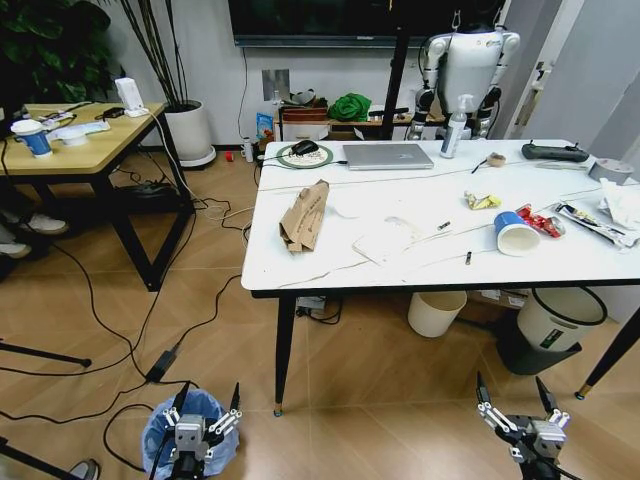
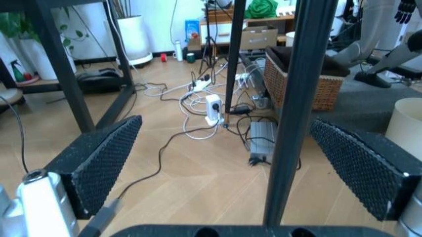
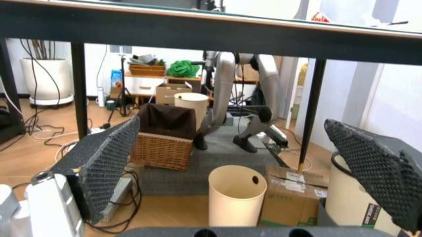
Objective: Pick up the trash bin and place the trash from the table into it.
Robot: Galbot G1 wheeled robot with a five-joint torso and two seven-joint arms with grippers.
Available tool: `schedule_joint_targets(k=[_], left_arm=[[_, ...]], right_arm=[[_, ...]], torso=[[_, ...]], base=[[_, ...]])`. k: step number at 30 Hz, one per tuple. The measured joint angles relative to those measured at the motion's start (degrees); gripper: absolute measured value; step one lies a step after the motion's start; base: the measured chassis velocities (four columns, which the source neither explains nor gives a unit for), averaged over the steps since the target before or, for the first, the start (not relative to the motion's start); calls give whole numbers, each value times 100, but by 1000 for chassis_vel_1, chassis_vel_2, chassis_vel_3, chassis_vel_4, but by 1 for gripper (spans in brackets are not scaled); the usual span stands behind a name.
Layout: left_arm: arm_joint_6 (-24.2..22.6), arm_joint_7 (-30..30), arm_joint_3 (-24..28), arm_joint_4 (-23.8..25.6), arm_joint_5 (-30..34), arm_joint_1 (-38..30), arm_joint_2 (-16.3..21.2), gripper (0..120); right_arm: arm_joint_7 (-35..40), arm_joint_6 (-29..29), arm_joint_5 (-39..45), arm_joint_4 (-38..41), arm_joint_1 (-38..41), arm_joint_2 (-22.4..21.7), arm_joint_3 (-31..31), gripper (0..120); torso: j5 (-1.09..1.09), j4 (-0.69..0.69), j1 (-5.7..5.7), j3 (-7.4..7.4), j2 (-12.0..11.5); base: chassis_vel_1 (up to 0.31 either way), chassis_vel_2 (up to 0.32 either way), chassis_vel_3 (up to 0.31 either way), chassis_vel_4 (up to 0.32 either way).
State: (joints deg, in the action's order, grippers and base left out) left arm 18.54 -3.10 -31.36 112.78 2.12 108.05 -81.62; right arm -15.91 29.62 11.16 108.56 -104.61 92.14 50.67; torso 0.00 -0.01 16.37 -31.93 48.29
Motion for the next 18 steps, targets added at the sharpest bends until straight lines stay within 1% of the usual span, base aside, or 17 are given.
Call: schedule_joint_targets(k=[9, 18], left_arm=[[33, 53, -8, -71, 71, -11, -38, 100], [77, 78, -25, -114, 68, 12, -26, 100]], right_arm=[[1, -3, 15, 16, 1, 0, -8, 100], [1, 2, 15, 14, 3, 0, -17, 100]], torso=[[0, 0, -104, 157, -260], [0, 0, -187, 276, -462]], base=[[0, 0, 0, 0], [0, 0, 0, 0]])
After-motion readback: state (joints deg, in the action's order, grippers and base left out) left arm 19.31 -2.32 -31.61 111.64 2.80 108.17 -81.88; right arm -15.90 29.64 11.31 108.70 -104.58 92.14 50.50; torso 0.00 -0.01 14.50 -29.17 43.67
